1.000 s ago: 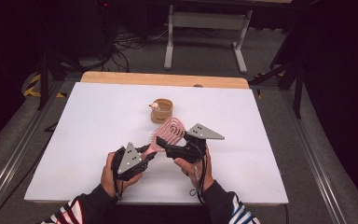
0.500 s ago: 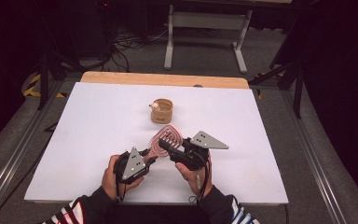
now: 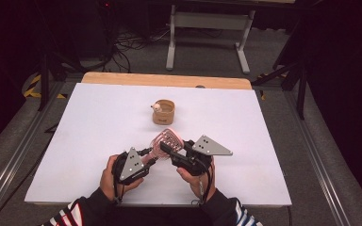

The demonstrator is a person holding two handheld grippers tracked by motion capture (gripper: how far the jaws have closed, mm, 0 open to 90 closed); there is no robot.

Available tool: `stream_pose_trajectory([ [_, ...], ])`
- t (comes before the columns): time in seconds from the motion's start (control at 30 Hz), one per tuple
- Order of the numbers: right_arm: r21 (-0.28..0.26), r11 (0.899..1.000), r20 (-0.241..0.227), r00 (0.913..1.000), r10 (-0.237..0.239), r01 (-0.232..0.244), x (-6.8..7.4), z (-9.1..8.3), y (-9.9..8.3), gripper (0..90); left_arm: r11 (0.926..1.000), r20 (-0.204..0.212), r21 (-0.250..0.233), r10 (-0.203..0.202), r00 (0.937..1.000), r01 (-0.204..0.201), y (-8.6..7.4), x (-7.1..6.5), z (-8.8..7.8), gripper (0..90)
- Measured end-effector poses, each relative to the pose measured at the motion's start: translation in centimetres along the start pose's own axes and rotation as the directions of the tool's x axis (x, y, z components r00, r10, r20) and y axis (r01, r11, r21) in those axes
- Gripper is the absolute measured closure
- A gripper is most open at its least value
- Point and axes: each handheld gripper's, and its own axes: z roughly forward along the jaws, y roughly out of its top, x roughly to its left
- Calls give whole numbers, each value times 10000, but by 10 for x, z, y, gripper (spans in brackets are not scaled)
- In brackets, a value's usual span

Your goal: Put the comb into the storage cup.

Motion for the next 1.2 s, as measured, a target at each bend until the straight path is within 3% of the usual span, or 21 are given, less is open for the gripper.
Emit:
stream_pose_trajectory([
  [0.3,-71,9972,162,9971,-743,744,3,-6,6,631,9999,232,8,-101,9997,101,-2,3,-1,577],
  [0.43,-79,9955,495,9944,-936,941,2,-9,7,632,9998,125,205,-10,9999,8,-4,5,-1,542],
  [0.7,-107,9937,612,9920,-1108,1117,-2,-13,10,635,9994,278,335,-95,9996,86,-7,6,0,485],
  [0.8,-157,9928,759,9902,-1174,1190,-4,-15,12,635,9992,327,400,-74,9994,61,-7,7,0,398],
  [1.03,-254,9915,1004,9871,-1246,1278,-9,-20,15,635,9978,554,132,-649,9964,643,-10,18,-6,245],
  [1.2,-256,9908,1087,9856,-1292,1327,-12,-21,15,635,9990,749,71,-448,9962,444,-15,26,-9,195],
])
